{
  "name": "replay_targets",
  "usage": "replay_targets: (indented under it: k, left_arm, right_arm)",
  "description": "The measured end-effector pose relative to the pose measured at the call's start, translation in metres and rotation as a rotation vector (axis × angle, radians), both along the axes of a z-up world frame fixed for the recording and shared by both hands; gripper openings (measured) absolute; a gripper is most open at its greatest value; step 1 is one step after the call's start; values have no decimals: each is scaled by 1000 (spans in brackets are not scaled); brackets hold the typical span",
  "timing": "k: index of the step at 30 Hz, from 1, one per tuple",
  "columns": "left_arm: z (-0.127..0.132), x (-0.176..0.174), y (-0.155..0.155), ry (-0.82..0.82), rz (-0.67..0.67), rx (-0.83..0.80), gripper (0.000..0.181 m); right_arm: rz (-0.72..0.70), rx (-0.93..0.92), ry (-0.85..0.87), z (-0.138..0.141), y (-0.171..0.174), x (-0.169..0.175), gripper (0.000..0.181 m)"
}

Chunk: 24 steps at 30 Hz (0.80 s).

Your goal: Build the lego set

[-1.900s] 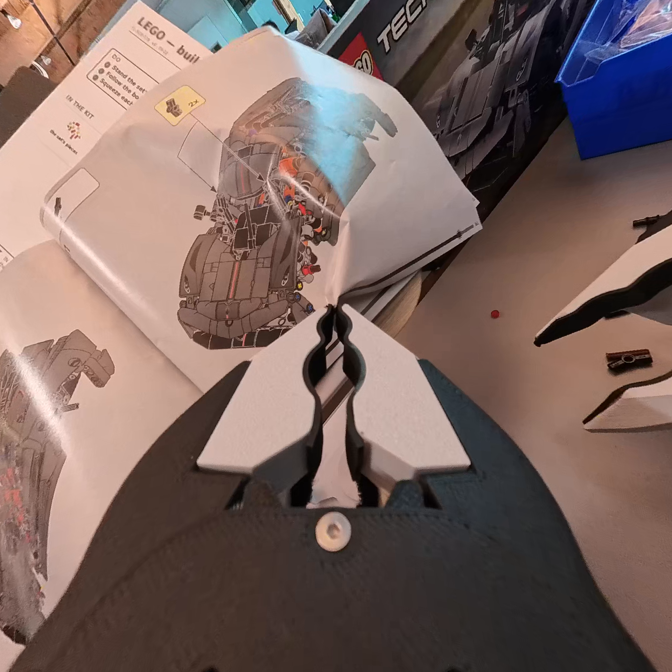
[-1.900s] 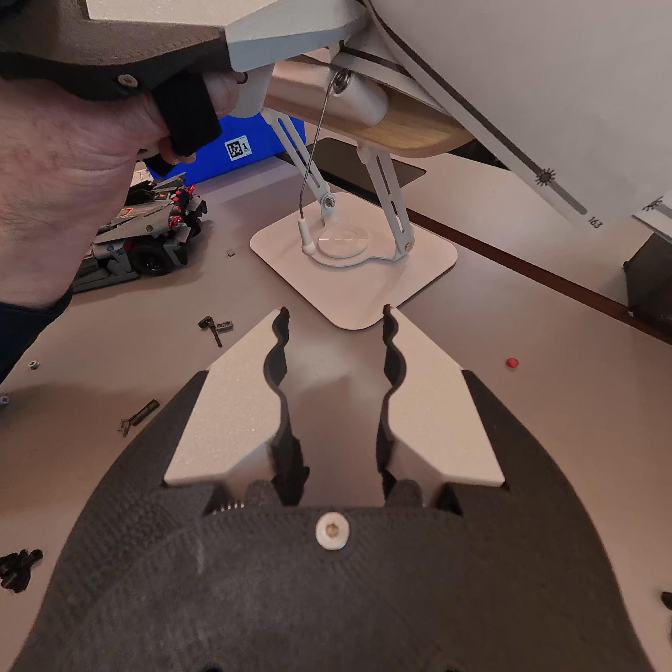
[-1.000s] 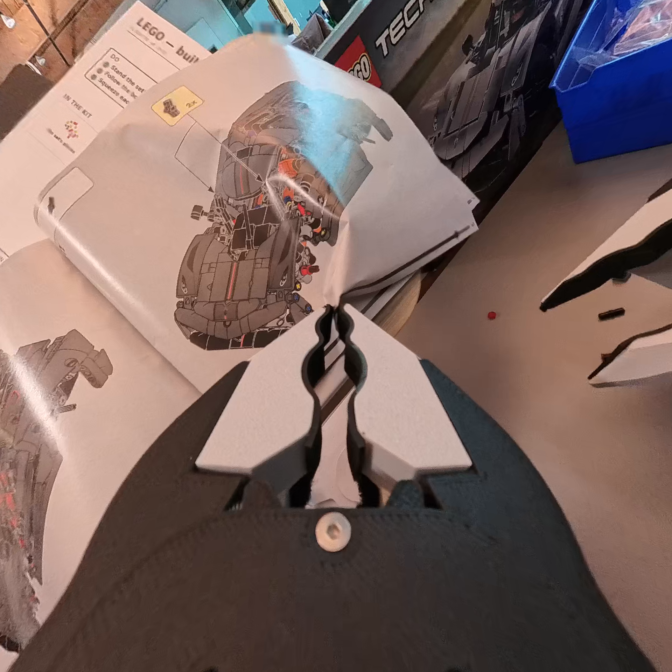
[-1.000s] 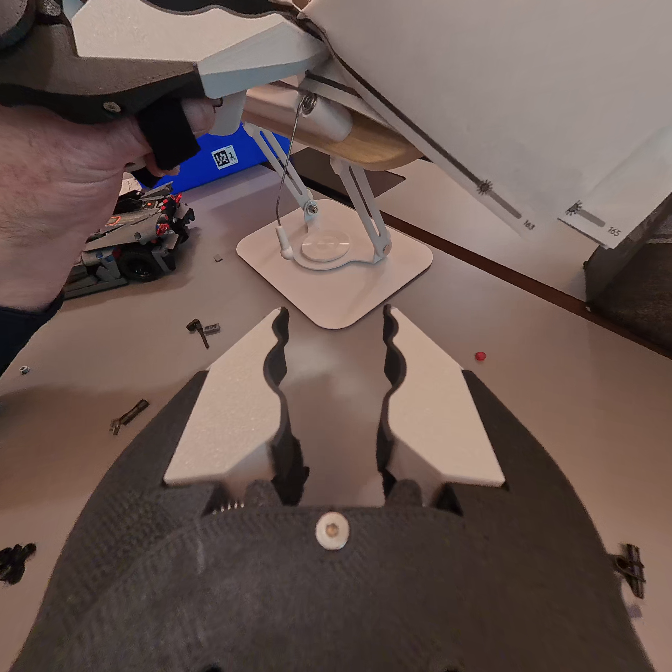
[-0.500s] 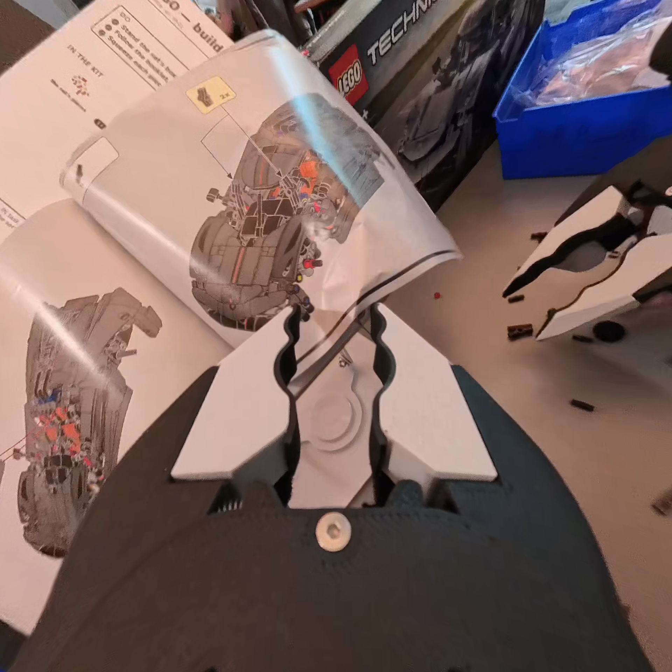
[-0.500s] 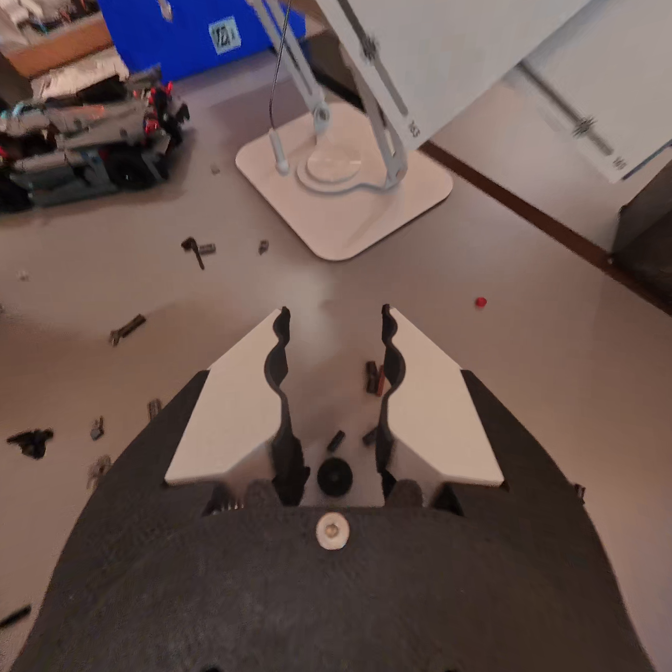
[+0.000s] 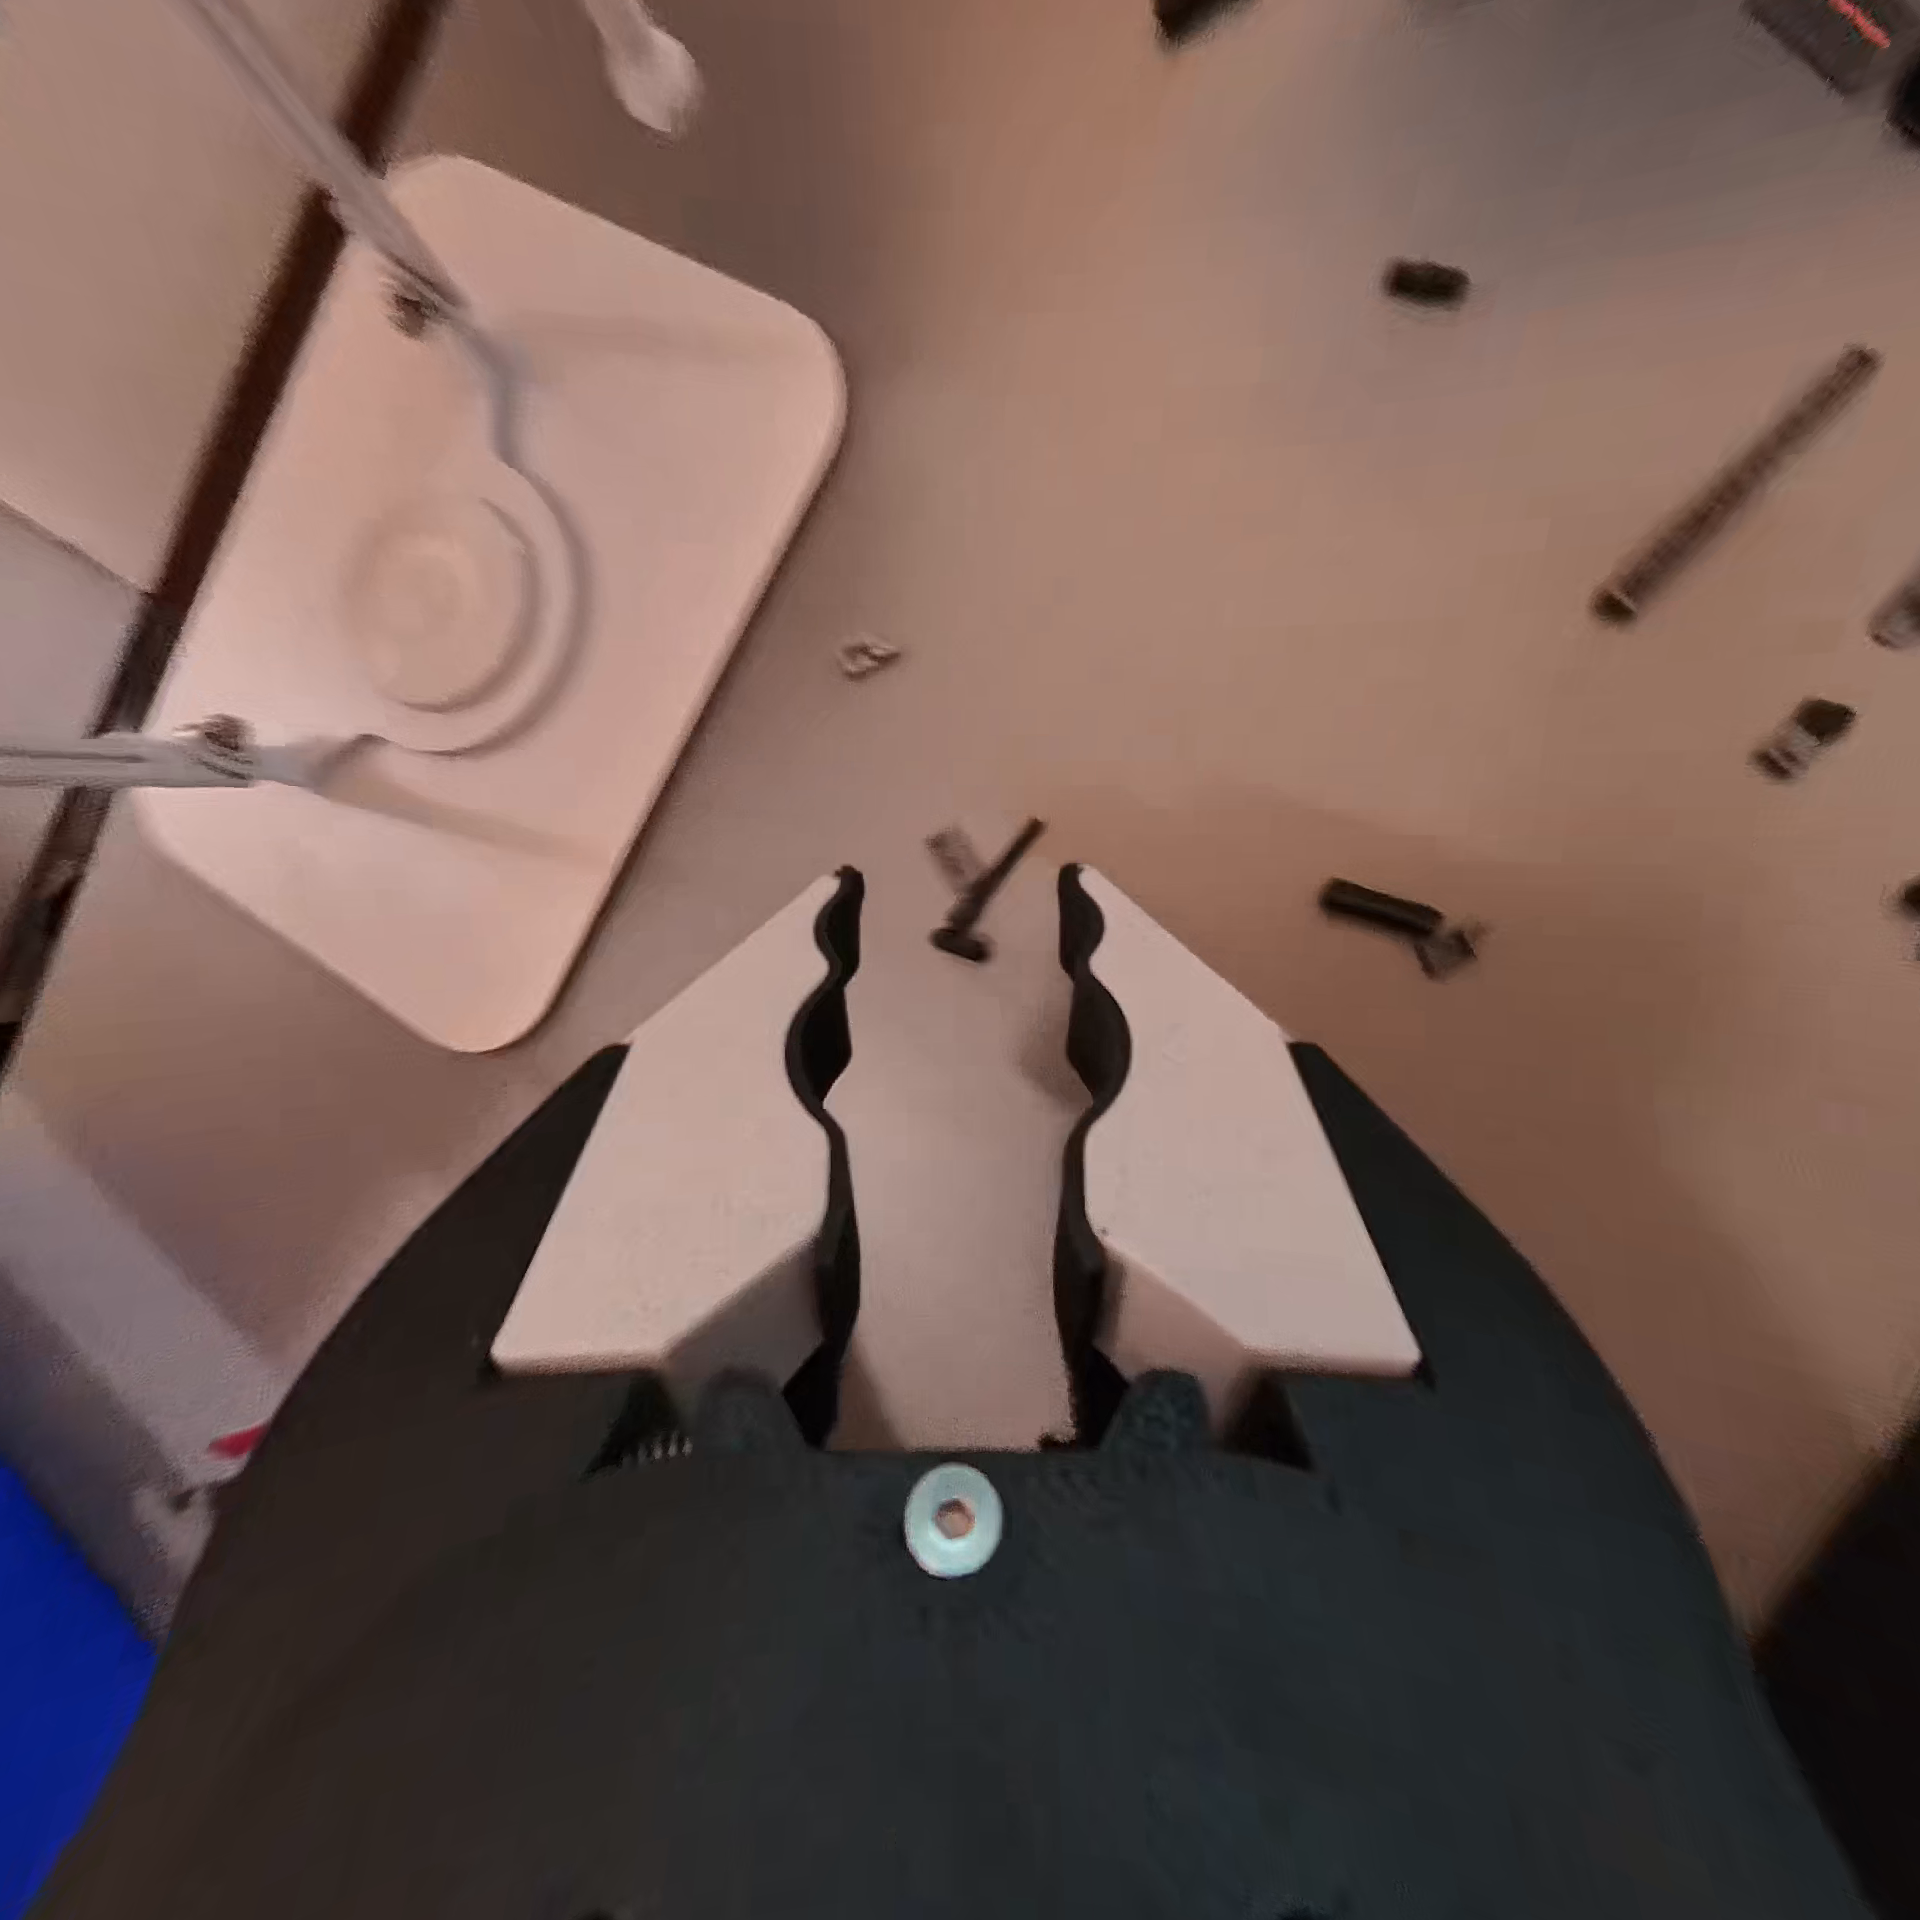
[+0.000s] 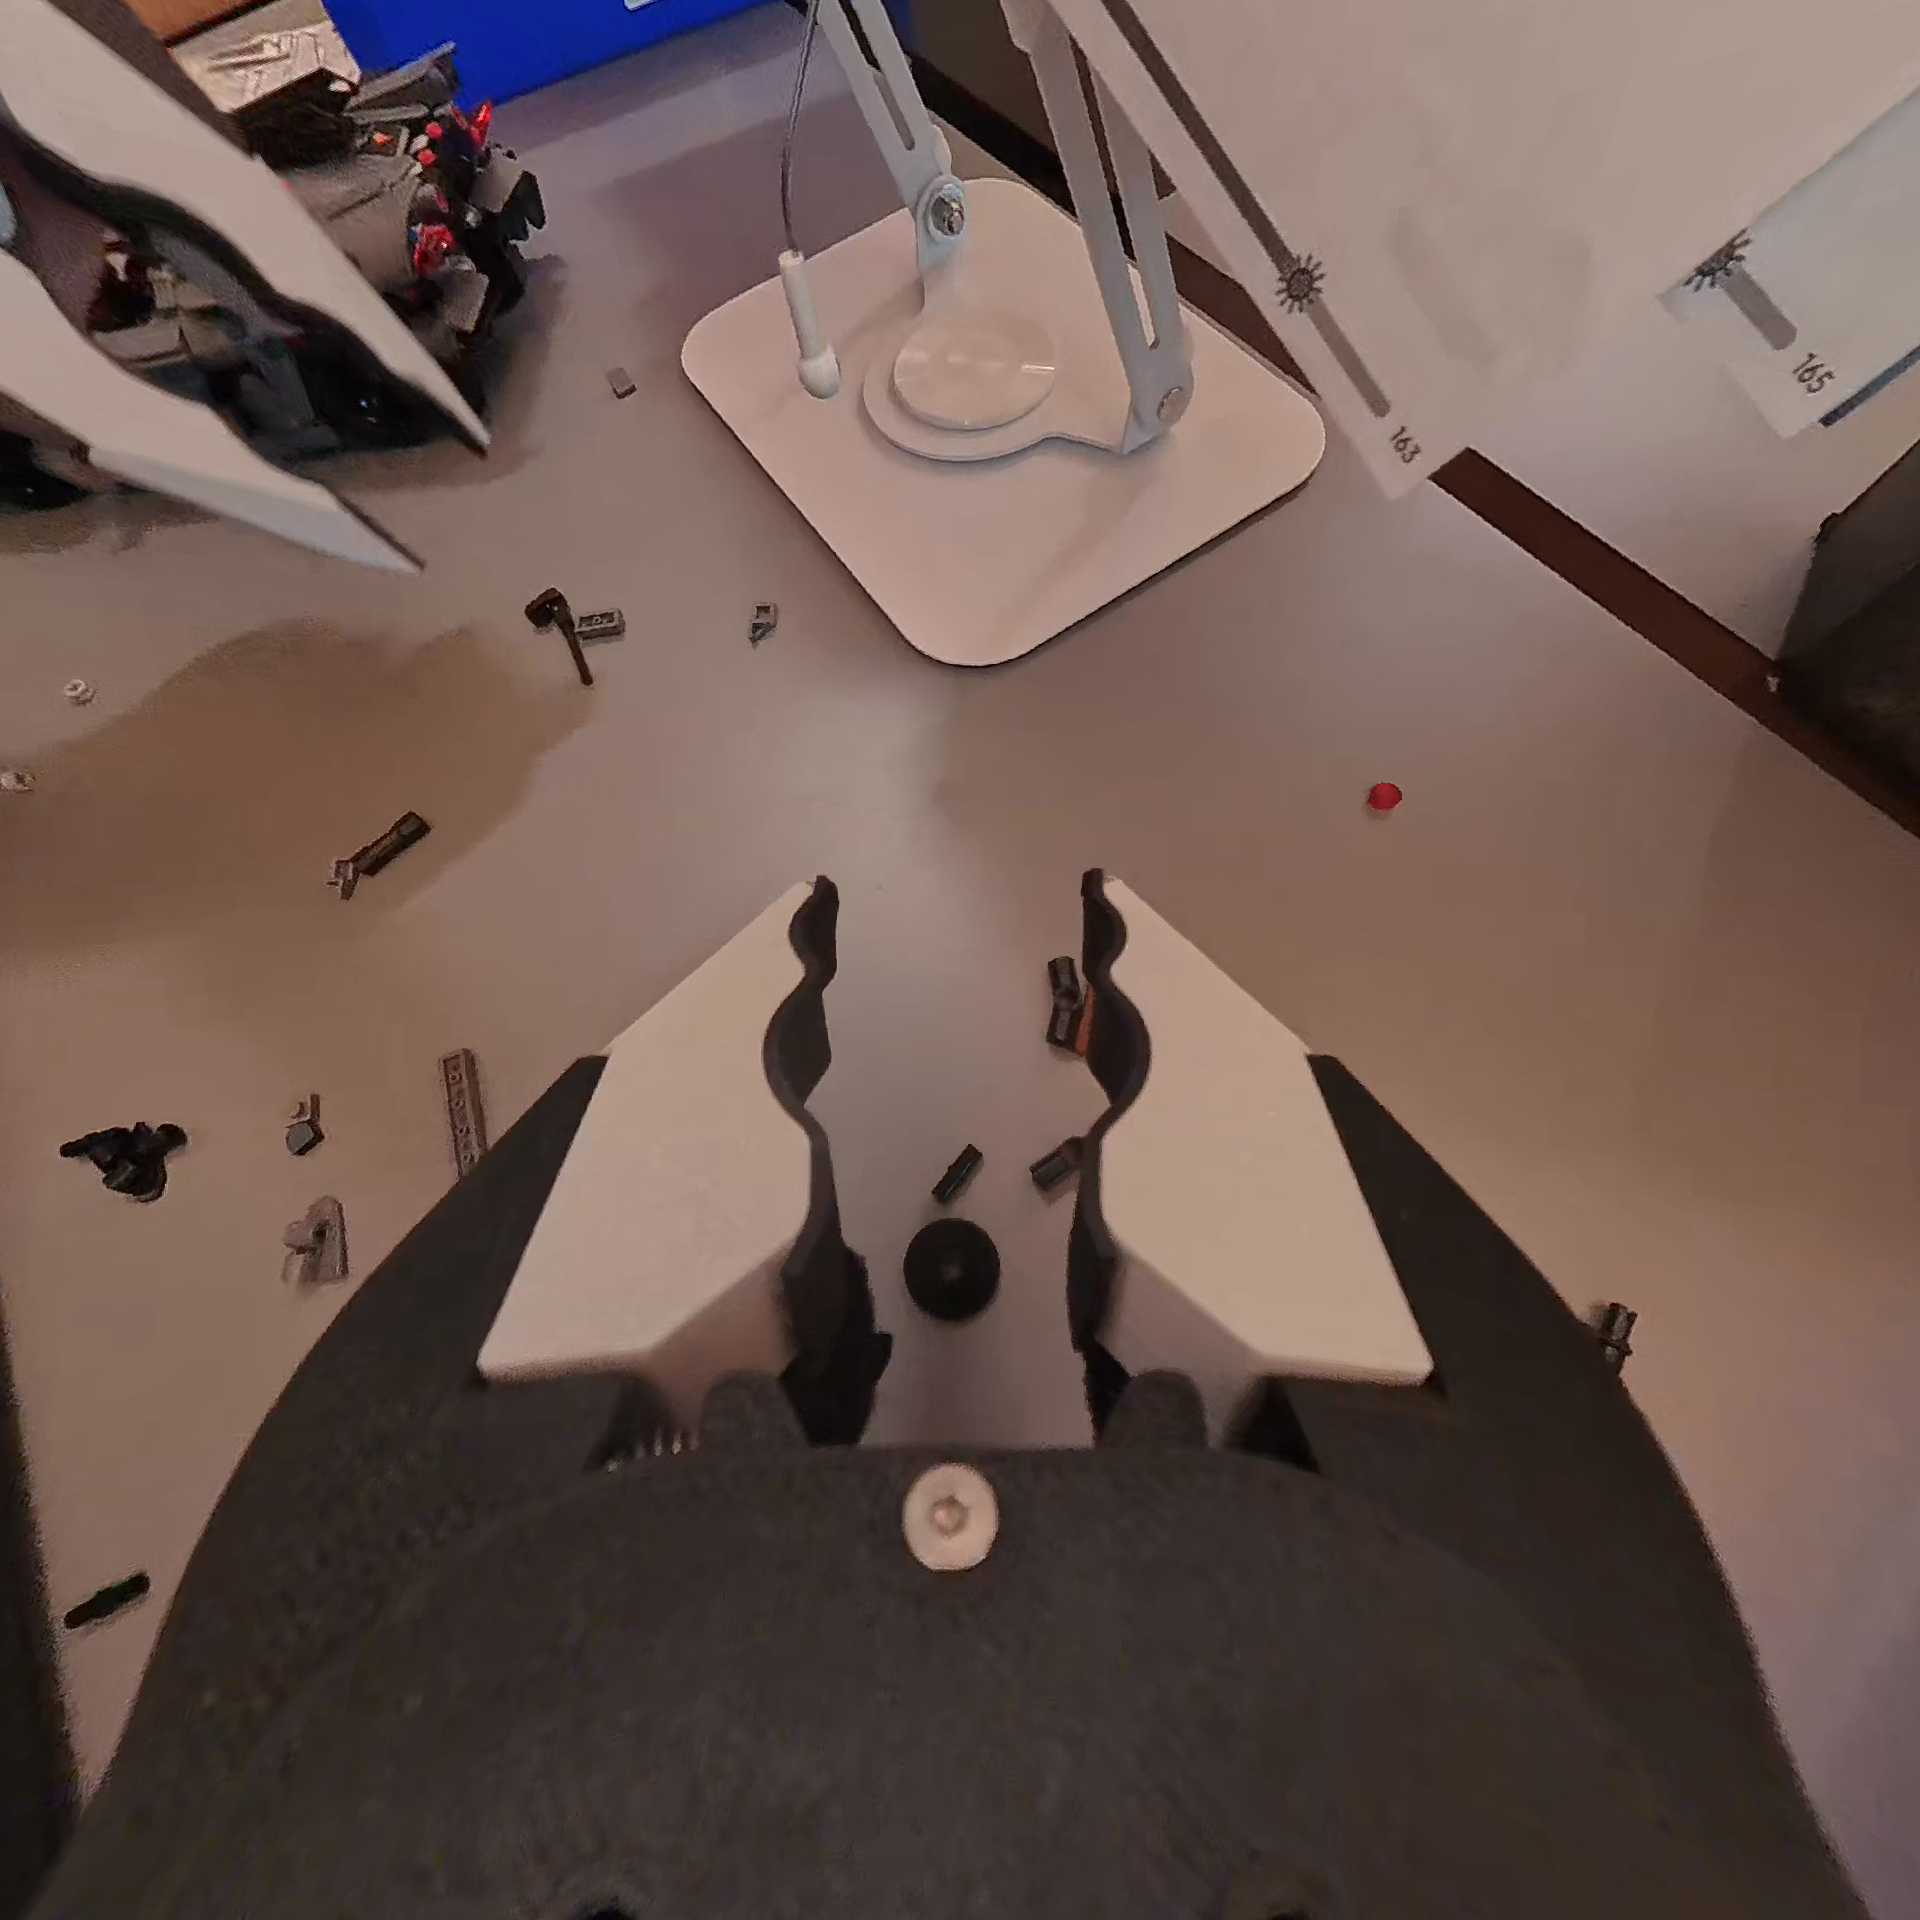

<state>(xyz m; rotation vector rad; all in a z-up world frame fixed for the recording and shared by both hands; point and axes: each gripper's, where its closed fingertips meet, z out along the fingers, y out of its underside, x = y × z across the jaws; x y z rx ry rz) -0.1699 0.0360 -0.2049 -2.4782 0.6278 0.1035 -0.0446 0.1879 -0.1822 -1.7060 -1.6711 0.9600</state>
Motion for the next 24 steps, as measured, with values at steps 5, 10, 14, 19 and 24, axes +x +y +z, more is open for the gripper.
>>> replay_targets:
  k: [5,10,14,19,24]
  left_arm:
    - [-25,42,-18,-57,-171,-98,36]
    - [-24,110,-36,-216,-419,-142,39]
    - [-31,146,-58,-203,-583,-210,41]
    - [-28,112,-47,-117,-458,-175,43]
    - [-36,79,-45,-64,-356,-189,43]
  right_arm:
    - [45,-17,2,4,-6,7,39]
    - [148,-52,7,8,-23,15,31]
    - [146,-57,-6,3,-22,14,31]
    - [142,-57,-28,-3,-22,13,33]
    - [139,-46,-37,-4,-22,13,33]
